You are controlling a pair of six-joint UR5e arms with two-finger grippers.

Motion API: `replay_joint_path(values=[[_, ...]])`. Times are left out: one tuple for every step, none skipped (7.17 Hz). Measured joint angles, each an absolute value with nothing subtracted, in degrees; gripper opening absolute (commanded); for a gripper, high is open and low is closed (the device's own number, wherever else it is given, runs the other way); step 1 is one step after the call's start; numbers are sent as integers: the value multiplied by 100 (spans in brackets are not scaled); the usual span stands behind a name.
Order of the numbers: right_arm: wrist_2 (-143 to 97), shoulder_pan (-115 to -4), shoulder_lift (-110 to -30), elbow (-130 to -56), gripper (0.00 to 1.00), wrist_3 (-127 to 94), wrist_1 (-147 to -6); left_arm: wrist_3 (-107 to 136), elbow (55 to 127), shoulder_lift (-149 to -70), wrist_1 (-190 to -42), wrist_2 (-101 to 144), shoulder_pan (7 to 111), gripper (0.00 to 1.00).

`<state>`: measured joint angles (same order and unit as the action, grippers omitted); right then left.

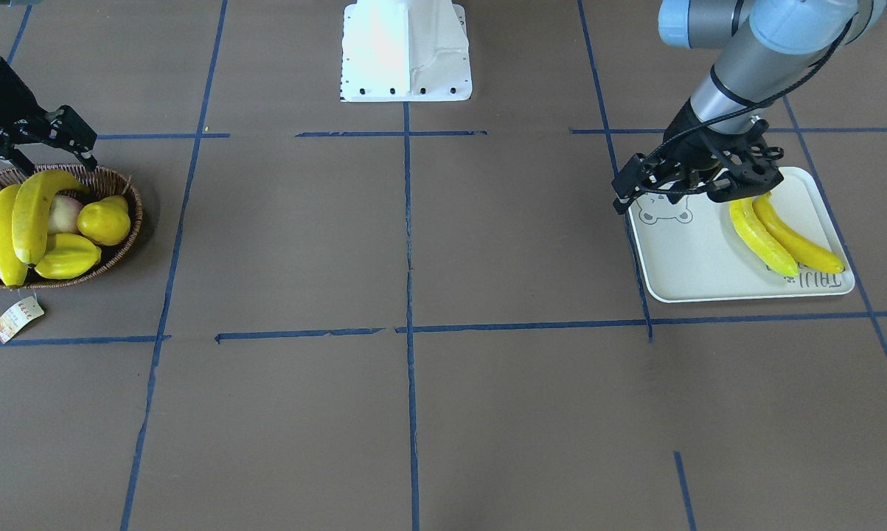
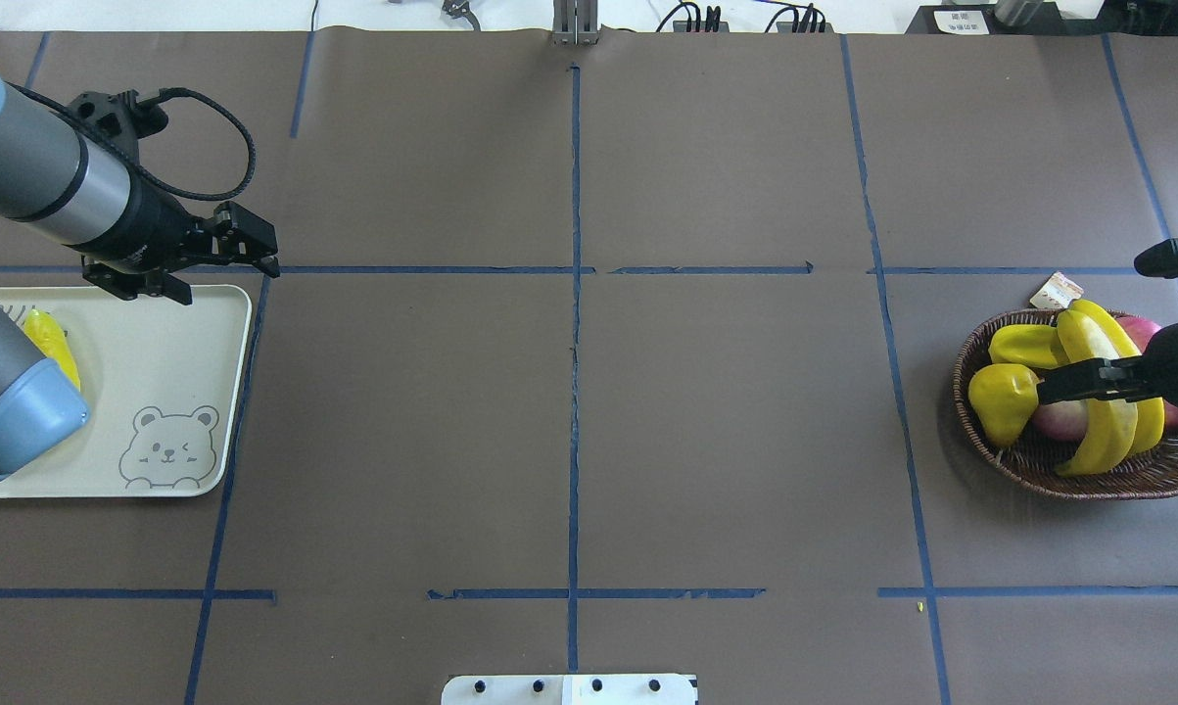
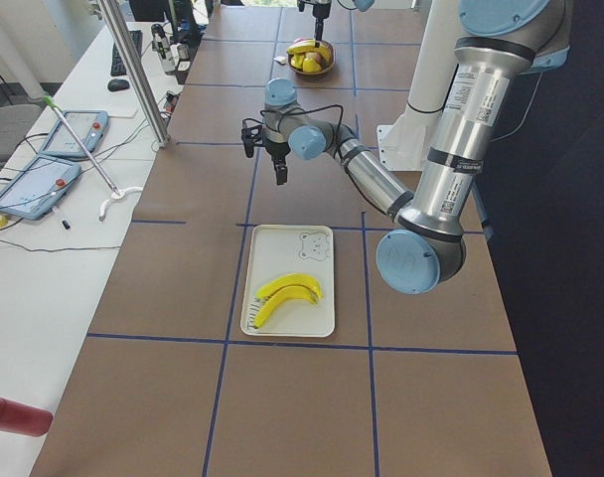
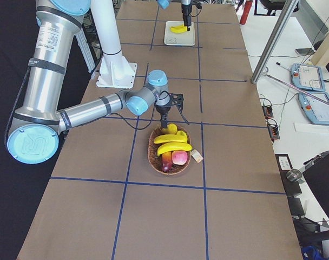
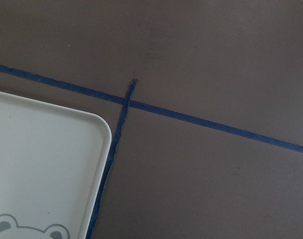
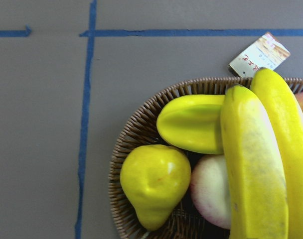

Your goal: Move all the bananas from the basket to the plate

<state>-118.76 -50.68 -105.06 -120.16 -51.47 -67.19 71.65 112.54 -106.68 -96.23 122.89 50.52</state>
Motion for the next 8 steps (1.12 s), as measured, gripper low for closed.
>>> replay_joint_path(values=[[-11933, -5091, -10578, -11858, 100, -5113, -6716, 7239, 11252, -10711, -9623, 12283, 5016, 99], [-11963, -5132, -10619, -11729, 100, -5074, -6715, 7299, 11252, -10732, -9623, 12280, 4986, 99], [-11971, -5166, -10633, -11634, 100, -5051, -6715, 7344, 11255, -10747, -9624, 12276, 4952, 99], [-11966, -5182, -10634, -11570, 99, -5039, -6715, 7363, 11256, -10759, -9624, 12273, 4932, 99], [-11956, -5183, -10619, -11518, 98, -5034, -6726, 7370, 11255, -10763, -9624, 12271, 4927, 99], [-11951, -5181, -10586, -11460, 95, -5035, -6750, 7373, 11256, -10763, -9624, 12270, 4921, 99], [-11943, -5171, -10561, -11404, 88, -5035, -6759, 7374, 11258, -10761, -9624, 12270, 4919, 99], [-11936, -5168, -10523, -11326, 42, -5036, -6762, 7374, 11258, -10759, -9624, 12270, 4920, 99]])
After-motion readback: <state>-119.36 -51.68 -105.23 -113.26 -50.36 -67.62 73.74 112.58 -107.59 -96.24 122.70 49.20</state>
